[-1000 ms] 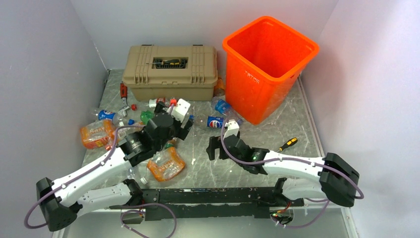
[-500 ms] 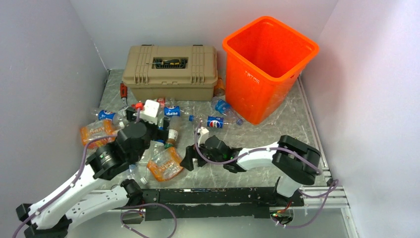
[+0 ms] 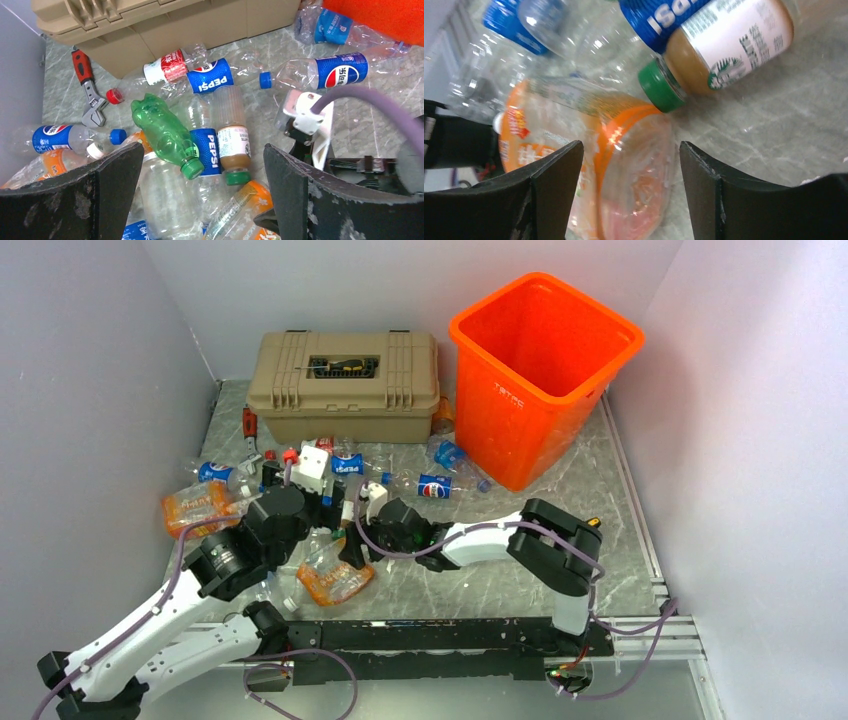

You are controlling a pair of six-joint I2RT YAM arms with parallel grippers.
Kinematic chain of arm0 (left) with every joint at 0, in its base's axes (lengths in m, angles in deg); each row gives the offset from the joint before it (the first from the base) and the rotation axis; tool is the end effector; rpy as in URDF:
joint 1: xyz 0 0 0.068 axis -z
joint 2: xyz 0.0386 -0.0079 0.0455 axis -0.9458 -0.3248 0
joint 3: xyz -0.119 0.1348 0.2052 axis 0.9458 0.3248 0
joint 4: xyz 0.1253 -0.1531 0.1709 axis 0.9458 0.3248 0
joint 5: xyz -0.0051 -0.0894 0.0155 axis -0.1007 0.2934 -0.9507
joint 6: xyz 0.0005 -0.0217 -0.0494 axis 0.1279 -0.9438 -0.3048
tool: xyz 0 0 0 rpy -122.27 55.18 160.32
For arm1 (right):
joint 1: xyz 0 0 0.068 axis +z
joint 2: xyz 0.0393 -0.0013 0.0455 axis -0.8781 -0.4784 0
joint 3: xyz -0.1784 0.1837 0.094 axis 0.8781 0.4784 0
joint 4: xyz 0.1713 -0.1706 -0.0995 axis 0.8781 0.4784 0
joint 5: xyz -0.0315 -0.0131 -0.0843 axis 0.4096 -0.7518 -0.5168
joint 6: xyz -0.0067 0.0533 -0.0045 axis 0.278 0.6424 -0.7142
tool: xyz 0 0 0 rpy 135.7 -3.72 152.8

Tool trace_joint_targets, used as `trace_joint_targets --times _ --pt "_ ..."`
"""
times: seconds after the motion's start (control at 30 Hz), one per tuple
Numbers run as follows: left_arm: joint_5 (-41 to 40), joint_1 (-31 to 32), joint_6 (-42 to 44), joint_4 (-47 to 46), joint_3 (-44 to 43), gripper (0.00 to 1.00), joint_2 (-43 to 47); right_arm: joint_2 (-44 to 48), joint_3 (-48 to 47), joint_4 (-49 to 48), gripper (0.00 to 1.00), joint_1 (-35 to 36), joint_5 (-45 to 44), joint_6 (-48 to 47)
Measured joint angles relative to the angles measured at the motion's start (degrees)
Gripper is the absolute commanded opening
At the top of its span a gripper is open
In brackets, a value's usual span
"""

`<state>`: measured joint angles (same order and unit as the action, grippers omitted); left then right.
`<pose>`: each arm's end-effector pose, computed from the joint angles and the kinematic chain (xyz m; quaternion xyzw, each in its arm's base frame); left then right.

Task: Put the plastic bottles in the bin
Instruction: Pick up the plastic bottle at the center of the board.

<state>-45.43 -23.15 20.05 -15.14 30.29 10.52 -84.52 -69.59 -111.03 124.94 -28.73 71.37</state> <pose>0.1135 -0.0952 0.3431 0.1229 0.8022 -0.0230 0.5839 0.1701 0.3481 0.1659 -0.2706 0.7984 0.4122 0.3455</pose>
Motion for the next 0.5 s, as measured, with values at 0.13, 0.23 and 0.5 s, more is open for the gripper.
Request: trace_joint_targets --times 0.13,0.23,0.5 --pt "0.55 -0.09 0.00 0.15 0.00 0.95 0.04 -1.99 -0.17 0.33 0.50 0.00 0.24 0.09" --pt "1.05 -0.13 0.00 0.20 0.00 0.94 -0.02 -1.92 -0.15 0.52 0.38 0.09 0.09 -0.15" --pt "2.51 -0.87 -0.02 0.26 0.00 0.93 -1.36 1.79 3.89 0.48 0.23 0.04 -1.79 -0.66"
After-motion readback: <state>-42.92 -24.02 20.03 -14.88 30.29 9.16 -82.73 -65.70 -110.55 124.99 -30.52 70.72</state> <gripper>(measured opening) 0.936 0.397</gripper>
